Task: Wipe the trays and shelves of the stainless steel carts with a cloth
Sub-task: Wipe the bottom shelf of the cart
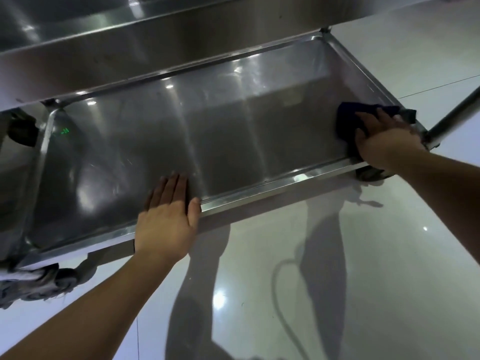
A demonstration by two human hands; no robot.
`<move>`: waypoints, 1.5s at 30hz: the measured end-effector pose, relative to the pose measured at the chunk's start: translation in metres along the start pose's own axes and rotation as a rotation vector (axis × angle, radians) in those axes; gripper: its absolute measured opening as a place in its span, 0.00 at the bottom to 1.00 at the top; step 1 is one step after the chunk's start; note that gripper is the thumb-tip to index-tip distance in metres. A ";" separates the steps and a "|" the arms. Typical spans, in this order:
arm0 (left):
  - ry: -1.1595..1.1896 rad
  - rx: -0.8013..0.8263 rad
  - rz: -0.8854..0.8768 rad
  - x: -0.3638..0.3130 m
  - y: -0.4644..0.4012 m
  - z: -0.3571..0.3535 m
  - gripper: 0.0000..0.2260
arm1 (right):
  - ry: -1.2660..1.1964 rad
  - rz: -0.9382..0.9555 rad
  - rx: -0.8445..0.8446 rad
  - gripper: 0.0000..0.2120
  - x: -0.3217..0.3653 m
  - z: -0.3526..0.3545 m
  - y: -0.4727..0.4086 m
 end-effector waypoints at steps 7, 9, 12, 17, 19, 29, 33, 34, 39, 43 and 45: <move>-0.008 0.040 -0.009 0.001 -0.003 0.000 0.33 | -0.074 -0.121 0.009 0.27 0.019 0.016 -0.038; -0.011 0.045 -0.008 0.000 -0.004 0.000 0.33 | -0.131 -0.158 0.061 0.29 0.042 0.017 -0.043; -0.009 0.060 0.004 -0.001 -0.004 -0.001 0.32 | -0.147 0.036 0.094 0.32 0.120 0.006 -0.025; 0.007 0.058 0.010 -0.002 -0.004 -0.002 0.32 | -0.068 0.531 0.183 0.28 0.286 -0.032 0.063; 0.008 0.058 0.004 -0.002 -0.004 -0.003 0.32 | -0.038 0.723 0.227 0.27 0.328 -0.041 0.103; -0.012 0.065 -0.006 -0.002 -0.004 -0.003 0.32 | -0.023 0.664 0.039 0.26 0.281 -0.021 0.035; -0.019 0.078 -0.006 -0.003 -0.003 -0.002 0.34 | -0.076 0.318 0.032 0.32 0.164 0.005 -0.064; -0.023 0.077 -0.006 -0.003 -0.004 -0.001 0.33 | -0.123 0.253 0.046 0.32 0.139 0.014 -0.079; -0.019 0.083 -0.005 -0.004 -0.005 -0.001 0.32 | -0.029 0.074 -0.020 0.39 0.046 0.040 -0.111; -0.017 0.085 -0.001 -0.005 -0.005 0.001 0.33 | -0.098 -0.050 -0.058 0.29 0.042 0.029 -0.113; -0.021 0.087 0.004 -0.004 -0.005 0.001 0.33 | -0.110 -0.045 -0.059 0.29 0.043 0.027 -0.109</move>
Point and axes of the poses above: each hand's wrist, its own y-axis away from the middle knuckle, its own z-axis out of the back of the hand, x = y × z, the point moved 4 cm from there along -y, towards the middle knuckle, and after that the axes turned 9 degrees about -z, right-handed, at the moved point
